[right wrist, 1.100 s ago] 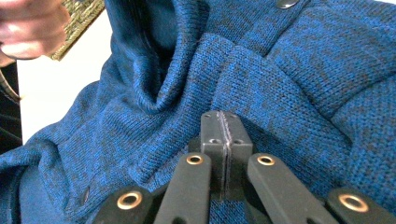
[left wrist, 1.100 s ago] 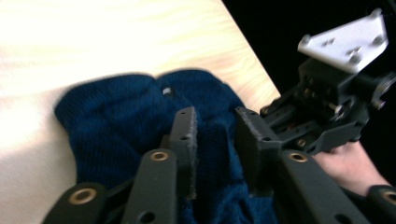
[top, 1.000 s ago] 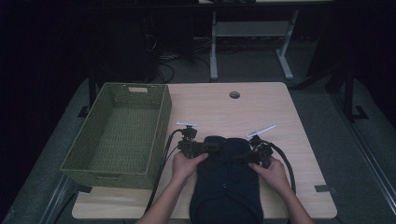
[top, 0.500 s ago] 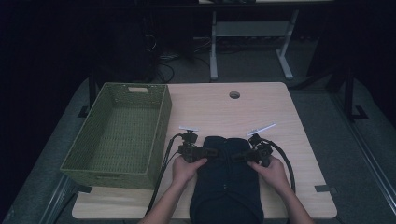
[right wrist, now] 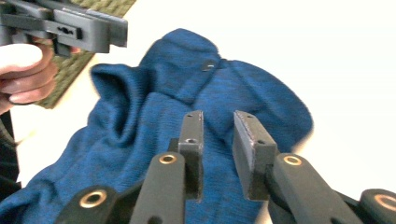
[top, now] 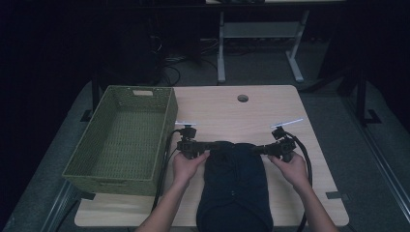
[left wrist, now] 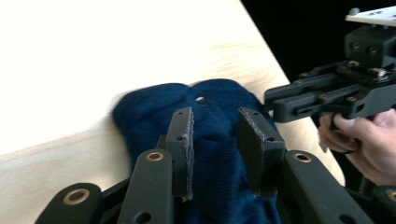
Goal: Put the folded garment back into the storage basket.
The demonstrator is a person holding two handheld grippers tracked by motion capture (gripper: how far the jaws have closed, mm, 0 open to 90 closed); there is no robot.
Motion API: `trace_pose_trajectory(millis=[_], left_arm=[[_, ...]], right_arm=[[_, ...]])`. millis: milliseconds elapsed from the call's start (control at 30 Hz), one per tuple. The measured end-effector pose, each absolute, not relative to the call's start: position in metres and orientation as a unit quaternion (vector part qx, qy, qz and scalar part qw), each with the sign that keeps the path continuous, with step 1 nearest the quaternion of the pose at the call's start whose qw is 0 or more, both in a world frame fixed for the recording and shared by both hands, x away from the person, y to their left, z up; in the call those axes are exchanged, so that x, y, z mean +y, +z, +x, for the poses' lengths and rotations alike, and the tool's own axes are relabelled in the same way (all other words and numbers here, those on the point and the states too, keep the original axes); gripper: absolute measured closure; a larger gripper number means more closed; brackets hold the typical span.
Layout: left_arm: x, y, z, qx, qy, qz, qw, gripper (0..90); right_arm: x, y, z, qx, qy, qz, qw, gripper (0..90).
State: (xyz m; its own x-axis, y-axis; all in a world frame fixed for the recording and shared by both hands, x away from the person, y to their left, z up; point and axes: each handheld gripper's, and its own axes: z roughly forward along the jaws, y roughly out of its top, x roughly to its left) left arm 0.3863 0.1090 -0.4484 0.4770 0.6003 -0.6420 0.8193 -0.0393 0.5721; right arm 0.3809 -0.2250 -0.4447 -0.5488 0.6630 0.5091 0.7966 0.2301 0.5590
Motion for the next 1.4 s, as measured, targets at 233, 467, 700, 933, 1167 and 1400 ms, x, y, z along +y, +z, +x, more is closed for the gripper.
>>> trace_pose_trajectory(millis=[233,467,700,933,1167,1400], left_arm=[[0.115,-0.463,0.393,0.517,-0.111,0.712,0.462,63.9],[0.115,-0.467,0.396,0.524,-0.109,0.714,0.451,63.5],[0.114,-0.474,0.397,0.53,-0.115,0.719,0.435,59.7],[0.112,-0.476,0.397,0.531,-0.119,0.717,0.435,59.0],[0.109,-0.477,0.398,0.531,-0.122,0.716,0.437,59.3],[0.11,-0.478,0.398,0.531,-0.124,0.716,0.437,62.0]], right_arm=[[-0.238,-0.452,0.389,-0.769,-0.399,-0.493,0.081,67.5],[-0.243,-0.457,0.392,-0.766,-0.396,-0.499,0.086,66.8],[-0.24,-0.462,0.395,-0.767,-0.388,-0.501,0.099,64.3],[-0.241,-0.465,0.396,-0.763,-0.386,-0.506,0.112,62.7],[-0.241,-0.468,0.396,-0.762,-0.385,-0.507,0.118,59.0],[-0.238,-0.469,0.397,-0.766,-0.375,-0.509,0.12,65.4]])
